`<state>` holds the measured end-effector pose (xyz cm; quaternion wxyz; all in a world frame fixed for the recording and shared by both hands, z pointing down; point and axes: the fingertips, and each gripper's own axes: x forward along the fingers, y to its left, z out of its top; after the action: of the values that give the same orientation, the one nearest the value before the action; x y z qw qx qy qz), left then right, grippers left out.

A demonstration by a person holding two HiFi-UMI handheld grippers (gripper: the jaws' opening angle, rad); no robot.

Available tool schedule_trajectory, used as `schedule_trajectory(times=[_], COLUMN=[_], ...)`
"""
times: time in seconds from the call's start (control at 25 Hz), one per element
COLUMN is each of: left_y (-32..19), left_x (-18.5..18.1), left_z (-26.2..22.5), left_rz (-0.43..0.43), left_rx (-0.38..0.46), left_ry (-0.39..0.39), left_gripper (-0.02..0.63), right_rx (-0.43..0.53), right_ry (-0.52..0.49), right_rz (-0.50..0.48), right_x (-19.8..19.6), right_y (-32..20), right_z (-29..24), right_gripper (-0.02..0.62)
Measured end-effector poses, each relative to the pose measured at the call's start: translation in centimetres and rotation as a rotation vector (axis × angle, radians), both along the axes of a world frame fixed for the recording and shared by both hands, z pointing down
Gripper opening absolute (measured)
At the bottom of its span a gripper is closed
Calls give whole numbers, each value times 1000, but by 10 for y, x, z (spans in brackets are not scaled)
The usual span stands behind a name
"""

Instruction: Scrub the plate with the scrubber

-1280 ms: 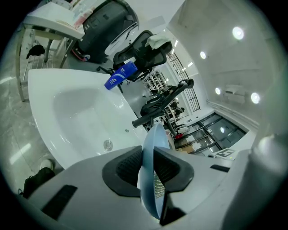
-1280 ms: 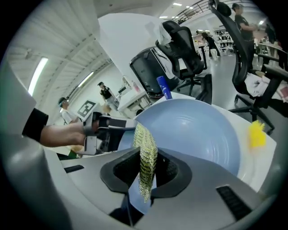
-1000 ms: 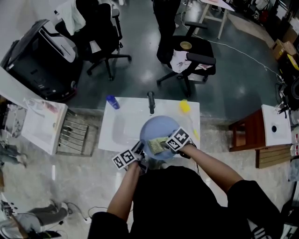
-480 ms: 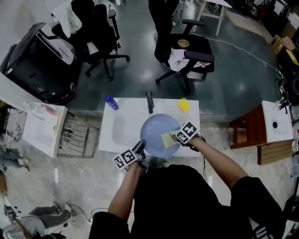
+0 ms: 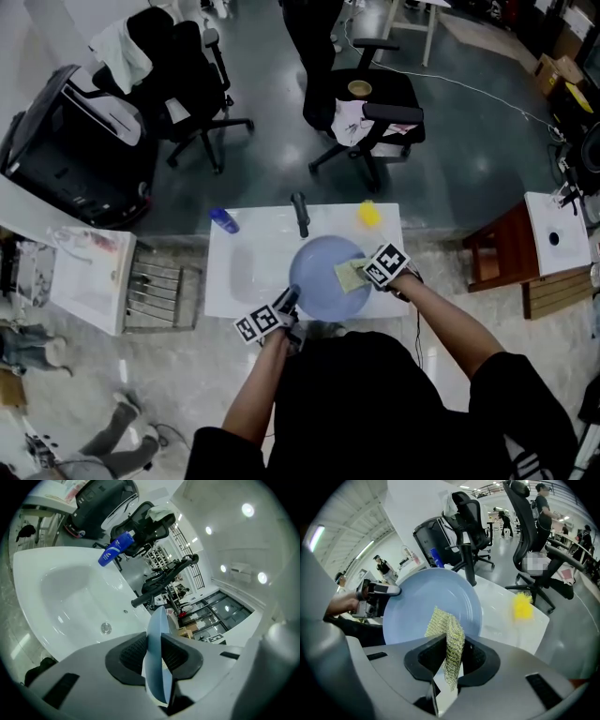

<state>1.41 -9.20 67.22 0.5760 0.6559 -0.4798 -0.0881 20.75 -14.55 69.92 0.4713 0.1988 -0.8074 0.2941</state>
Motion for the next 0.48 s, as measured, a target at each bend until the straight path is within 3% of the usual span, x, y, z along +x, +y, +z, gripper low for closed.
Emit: schedule_trajectory(times=[0.12, 0.28, 0.36, 0.48], left_y=[-1, -8, -7, -7], left_x=[-11, -29, -34, -39], left_z=[8, 24, 34, 55], left_rz=[22, 58, 87, 142], left_rx=[-21, -66, -100, -164], left_ry=[-1, 15, 21, 15], left_gripper=[75, 75, 74, 74], right_rx=[23, 36, 40, 55], right_ry=[-184, -413, -453, -436], right_rz=[76, 277, 368, 471], right_x=[-10, -11, -6, 2], right_y=[3, 2, 7, 22], right_z=[-31, -82, -96, -101], right_gripper=[64, 64, 64, 64])
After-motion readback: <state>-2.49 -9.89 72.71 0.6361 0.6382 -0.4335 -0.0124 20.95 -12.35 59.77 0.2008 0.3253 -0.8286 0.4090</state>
